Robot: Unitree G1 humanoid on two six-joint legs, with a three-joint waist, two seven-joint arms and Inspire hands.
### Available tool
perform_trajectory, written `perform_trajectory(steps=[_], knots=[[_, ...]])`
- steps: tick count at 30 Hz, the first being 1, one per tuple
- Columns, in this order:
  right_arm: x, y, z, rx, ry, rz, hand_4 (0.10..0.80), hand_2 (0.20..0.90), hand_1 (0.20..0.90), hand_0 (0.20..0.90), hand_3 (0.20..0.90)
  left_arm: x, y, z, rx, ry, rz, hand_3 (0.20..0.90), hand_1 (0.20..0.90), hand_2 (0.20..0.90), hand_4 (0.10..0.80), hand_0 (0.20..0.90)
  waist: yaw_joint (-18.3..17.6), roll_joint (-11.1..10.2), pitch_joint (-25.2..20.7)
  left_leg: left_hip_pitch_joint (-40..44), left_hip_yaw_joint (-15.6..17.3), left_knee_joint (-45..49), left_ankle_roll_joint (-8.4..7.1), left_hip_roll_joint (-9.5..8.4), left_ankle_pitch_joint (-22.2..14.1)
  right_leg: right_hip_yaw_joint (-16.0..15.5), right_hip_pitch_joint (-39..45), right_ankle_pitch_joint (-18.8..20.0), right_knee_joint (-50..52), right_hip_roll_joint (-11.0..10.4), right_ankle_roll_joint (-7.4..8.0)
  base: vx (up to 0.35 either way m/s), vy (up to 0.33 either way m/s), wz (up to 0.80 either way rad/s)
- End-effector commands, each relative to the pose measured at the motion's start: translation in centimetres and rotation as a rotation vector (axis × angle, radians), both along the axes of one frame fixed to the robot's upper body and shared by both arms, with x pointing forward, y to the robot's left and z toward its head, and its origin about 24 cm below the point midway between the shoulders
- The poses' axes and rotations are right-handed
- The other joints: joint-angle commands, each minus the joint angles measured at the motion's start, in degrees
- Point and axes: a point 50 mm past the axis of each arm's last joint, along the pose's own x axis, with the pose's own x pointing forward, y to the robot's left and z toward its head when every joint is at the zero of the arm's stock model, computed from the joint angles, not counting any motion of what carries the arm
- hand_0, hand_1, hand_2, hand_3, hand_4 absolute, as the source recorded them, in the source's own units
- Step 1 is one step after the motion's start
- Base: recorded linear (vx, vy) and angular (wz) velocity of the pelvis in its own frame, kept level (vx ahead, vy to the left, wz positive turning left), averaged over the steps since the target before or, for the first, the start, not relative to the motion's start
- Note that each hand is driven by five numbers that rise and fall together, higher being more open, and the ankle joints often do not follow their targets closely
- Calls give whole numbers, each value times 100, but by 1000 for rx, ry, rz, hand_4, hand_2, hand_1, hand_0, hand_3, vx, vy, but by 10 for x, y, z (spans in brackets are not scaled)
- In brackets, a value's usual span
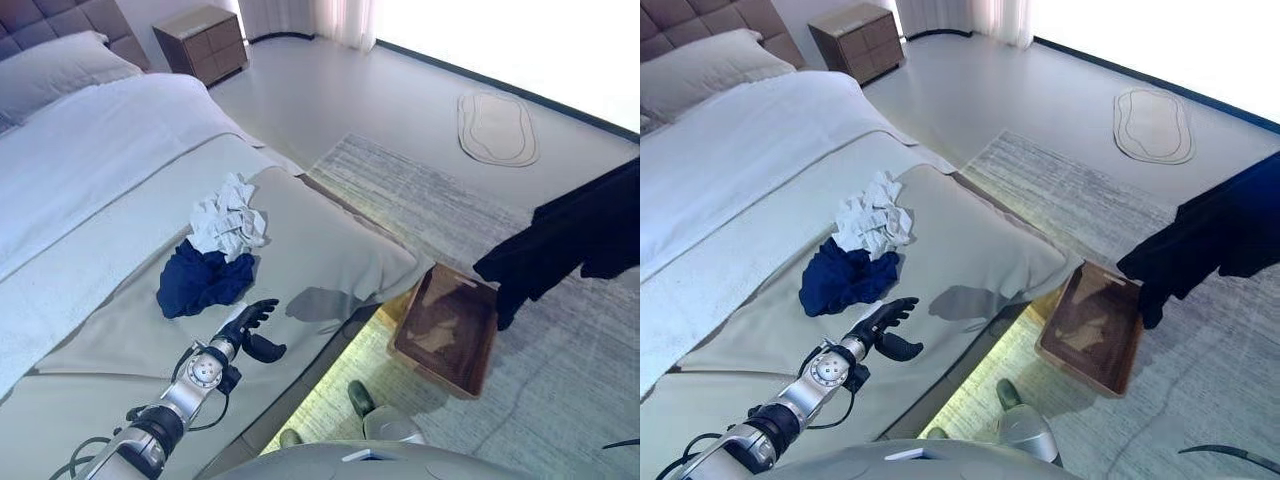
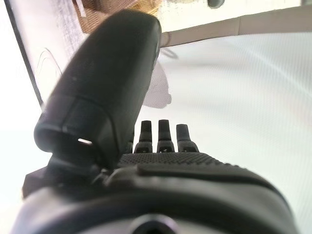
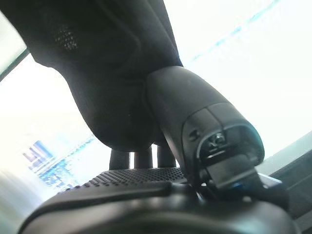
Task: Pick up the clothes from the bed and place them into the basket
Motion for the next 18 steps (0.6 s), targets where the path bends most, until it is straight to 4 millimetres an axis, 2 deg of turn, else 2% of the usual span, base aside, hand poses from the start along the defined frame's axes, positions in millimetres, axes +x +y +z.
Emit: perform_trajectory(steps=[1, 3, 6, 11, 14, 18], knots=[[4, 10, 4, -67, -62, 43, 100, 300, 300, 300, 200, 15, 17, 28, 8, -204, 81, 900, 900, 900, 800, 900, 327, -155, -246, 142, -497, 492, 65, 2, -633, -1055, 211, -18, 177, -281, -201, -38, -25, -155], [12, 8, -15, -36, 8, 53, 100, 300, 300, 300, 200, 19, 18, 35, -2, -248, 119, 900, 900, 900, 800, 900, 340, -146, -202, 95, -501, 574, 74, 44, -650, -971, 253, -18, 85, -252, -289, -6, -20, -104], [17, 0, -48, 19, 83, 59, 100, 300, 300, 300, 200, 27, 18, 43, -22, -314, 164, 900, 900, 900, 800, 900, 350, -89, -200, 71, -438, 591, 12, 92, -620, -1012, 352, -71, -7, -263, -371, 2, -6, -5], [28, 8, -92, 85, 137, 153, 100, 300, 300, 300, 200, 37, 17, 51, -56, -366, 227, 900, 900, 900, 800, 900, 258, 2, -179, 119, -382, 564, -89, 159, -573, -1015, 453, -138, -26, -270, -444, 10, 3, -18], [35, 22, -96, 101, 109, 229, 100, 300, 300, 300, 200, 41, 13, 52, -57, -372, 219, 900, 900, 900, 800, 900, 222, 11, -170, 135, -361, 561, -126, 174, -547, -1020, 475, -153, -27, -276, -486, 14, 4, -5], [38, 31, -104, 98, 144, 278, 100, 300, 300, 300, 200, 45, 8, 53, -73, -379, 222, 900, 900, 900, 800, 900, 163, 43, -159, 168, -362, 527, -152, 168, -570, -1028, 536, -207, -26, -263, -489, 14, 28, -7]])
